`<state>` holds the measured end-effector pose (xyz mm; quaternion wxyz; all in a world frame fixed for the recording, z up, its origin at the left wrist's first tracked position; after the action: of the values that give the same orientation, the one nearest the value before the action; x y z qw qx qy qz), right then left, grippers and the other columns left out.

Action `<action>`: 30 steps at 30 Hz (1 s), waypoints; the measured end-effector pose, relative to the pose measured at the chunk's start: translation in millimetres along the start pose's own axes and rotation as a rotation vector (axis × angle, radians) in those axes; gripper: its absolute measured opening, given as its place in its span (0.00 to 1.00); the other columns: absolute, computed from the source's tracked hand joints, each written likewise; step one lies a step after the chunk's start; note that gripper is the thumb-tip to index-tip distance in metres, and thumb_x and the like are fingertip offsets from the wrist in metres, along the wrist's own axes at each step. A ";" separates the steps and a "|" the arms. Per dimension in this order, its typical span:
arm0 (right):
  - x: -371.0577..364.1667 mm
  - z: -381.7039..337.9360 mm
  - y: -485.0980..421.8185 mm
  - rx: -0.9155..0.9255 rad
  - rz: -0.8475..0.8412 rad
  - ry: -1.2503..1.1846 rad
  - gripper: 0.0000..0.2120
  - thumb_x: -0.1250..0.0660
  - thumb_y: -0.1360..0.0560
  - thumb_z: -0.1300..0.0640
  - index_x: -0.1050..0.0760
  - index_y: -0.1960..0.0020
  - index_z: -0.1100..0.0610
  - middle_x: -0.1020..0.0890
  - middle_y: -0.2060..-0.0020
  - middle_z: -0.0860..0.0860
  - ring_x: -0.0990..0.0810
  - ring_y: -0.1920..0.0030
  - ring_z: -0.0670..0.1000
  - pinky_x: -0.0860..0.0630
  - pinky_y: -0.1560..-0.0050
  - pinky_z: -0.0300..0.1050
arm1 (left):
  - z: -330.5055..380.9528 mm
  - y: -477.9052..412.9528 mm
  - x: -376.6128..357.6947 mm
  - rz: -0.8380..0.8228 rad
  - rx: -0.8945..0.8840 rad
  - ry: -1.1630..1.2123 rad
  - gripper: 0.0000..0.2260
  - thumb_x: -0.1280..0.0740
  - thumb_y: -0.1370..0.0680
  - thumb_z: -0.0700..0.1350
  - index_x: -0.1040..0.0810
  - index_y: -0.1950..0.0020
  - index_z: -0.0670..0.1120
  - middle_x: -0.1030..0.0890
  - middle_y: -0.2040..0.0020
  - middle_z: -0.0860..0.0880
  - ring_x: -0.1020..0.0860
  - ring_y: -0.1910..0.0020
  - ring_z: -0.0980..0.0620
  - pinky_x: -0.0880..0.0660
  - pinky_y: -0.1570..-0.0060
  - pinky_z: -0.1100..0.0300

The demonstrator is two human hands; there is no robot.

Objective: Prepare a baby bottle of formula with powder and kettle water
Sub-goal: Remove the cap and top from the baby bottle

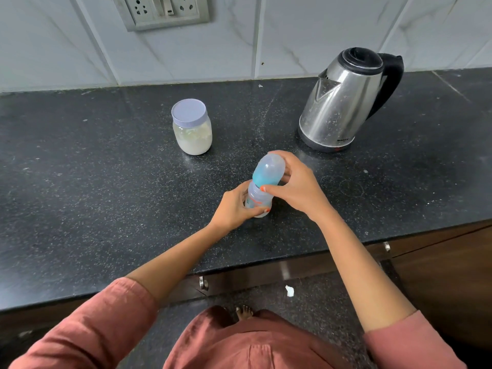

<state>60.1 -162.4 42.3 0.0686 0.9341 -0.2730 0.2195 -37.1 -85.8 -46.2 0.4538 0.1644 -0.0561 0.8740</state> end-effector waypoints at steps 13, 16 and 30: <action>55.6 62.3 -15.9 -0.209 0.255 0.142 0.31 0.25 0.35 0.61 0.34 0.35 0.54 0.26 0.38 0.53 0.28 0.38 0.53 0.28 0.37 0.48 | -3.1 1.2 -2.1 0.008 0.014 0.040 0.29 0.25 0.32 0.40 0.31 0.33 0.46 0.23 0.41 0.54 0.25 0.40 0.59 0.31 0.38 0.64; 50.8 77.8 -17.1 -0.216 0.256 0.239 0.31 0.26 0.34 0.63 0.34 0.35 0.57 0.27 0.38 0.55 0.30 0.37 0.54 0.33 0.42 0.41 | -3.2 1.7 -2.1 0.017 0.021 0.045 0.29 0.25 0.32 0.39 0.30 0.33 0.45 0.23 0.42 0.54 0.26 0.42 0.60 0.31 0.42 0.73; 38.9 105.8 -20.0 -0.240 0.233 0.306 0.32 0.28 0.32 0.65 0.37 0.33 0.56 0.30 0.35 0.55 0.32 0.34 0.55 0.33 0.37 0.48 | -5.5 1.4 -2.5 0.023 0.020 0.052 0.29 0.25 0.32 0.40 0.31 0.34 0.48 0.23 0.42 0.54 0.25 0.42 0.59 0.30 0.40 0.65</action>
<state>139.7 -190.5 -35.0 0.1940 0.8372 -0.3898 0.3309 -38.2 -87.2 -52.2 0.4436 0.1454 -0.0376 0.8836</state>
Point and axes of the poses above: each hand's wrist, its own y-axis away from the middle knuckle, its own x-axis out of the back of the hand, z = x × y, the point moved 7 cm from there along -y, towards the middle knuckle
